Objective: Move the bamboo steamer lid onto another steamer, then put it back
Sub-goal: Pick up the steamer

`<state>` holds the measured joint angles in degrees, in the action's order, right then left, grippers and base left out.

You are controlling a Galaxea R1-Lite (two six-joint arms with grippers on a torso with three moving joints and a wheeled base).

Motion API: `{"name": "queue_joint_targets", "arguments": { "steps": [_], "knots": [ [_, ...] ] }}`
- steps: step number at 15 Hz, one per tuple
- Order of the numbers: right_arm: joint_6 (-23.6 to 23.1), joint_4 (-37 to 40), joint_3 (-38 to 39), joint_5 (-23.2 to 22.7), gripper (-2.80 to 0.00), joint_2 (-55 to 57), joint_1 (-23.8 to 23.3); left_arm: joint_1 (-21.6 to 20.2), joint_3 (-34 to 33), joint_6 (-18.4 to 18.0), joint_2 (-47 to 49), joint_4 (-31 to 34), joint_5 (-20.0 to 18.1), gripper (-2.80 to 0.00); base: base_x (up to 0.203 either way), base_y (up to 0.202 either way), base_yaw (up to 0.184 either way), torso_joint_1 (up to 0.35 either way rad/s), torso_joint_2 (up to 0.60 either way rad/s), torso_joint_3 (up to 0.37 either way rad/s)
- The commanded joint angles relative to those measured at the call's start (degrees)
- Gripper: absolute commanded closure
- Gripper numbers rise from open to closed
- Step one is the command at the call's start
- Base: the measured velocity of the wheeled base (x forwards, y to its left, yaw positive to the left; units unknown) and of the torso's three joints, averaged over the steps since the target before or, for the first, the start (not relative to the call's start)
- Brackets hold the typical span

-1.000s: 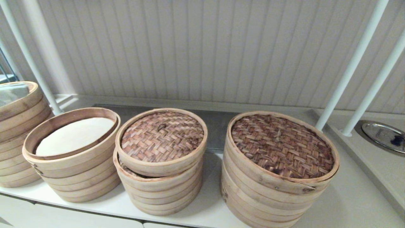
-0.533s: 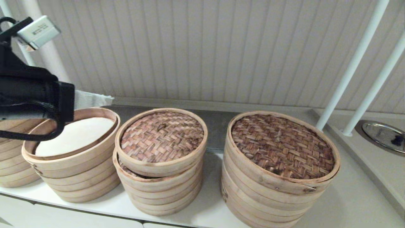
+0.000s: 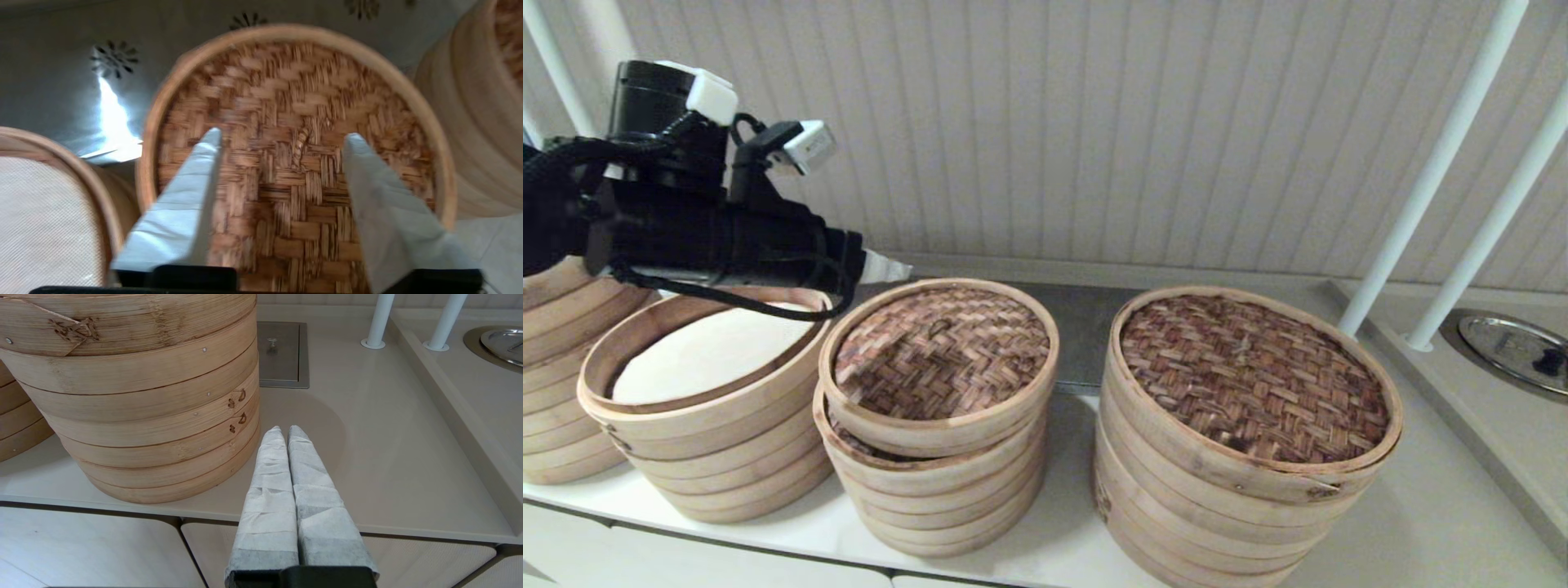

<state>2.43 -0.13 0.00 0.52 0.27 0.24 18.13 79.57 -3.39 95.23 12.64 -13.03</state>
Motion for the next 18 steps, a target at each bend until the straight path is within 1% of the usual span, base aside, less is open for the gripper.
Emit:
{"name": "queue_joint_targets", "arguments": {
  "steps": [1, 4, 6, 8, 11, 13, 15, 18],
  "knots": [
    [0.04, -0.04, 0.15, 0.00, 0.00, 0.08, 0.02, 0.73, 0.04, -0.19, 3.56, -0.06, 0.08, -2.80, 0.000, 0.000, 0.000, 0.000, 0.00, 0.000],
    [0.04, -0.04, 0.15, 0.00, 0.00, 0.08, 0.02, 1.13, 1.57, -1.64, 8.10, -1.31, 0.05, -2.80, 0.000, 0.000, 0.000, 0.000, 0.00, 0.000],
    [0.04, -0.04, 0.09, 0.00, 0.00, 0.08, 0.02, 2.57, 3.19, -2.18, 10.56, -1.59, 0.10, -2.80, 0.000, 0.000, 0.000, 0.000, 0.00, 0.000],
    [0.04, -0.04, 0.09, 0.00, 0.00, 0.08, 0.02, 2.78, 2.96, -3.55, 10.94, -1.66, 0.02, -2.80, 0.000, 0.000, 0.000, 0.000, 0.00, 0.000],
    [0.04, -0.04, 0.09, 0.00, 0.00, 0.08, 0.02, 2.84, 3.32, -4.26, 12.53, -2.08, -0.60, -2.80, 0.000, 0.000, 0.000, 0.000, 0.00, 0.000],
    [0.04, -0.04, 0.09, 0.00, 0.00, 0.08, 0.02, 2.87, 2.79, -5.97, 12.79, -2.18, -2.01, -2.80, 0.000, 0.000, 0.000, 0.000, 0.00, 0.000],
    [0.04, -0.04, 0.09, 0.00, 0.00, 0.08, 0.02, 2.84, 2.66, -6.34, 12.89, -2.27, -3.05, -2.80, 0.000, 0.000, 0.000, 0.000, 0.00, 0.000],
    [0.04, -0.04, 0.14, 0.00, 0.00, 0.08, 0.02, 2.84, 3.11, -6.30, 13.36, -2.35, -3.06, -2.80, 0.000, 0.000, 0.000, 0.000, 0.00, 0.000]
  ]
}}
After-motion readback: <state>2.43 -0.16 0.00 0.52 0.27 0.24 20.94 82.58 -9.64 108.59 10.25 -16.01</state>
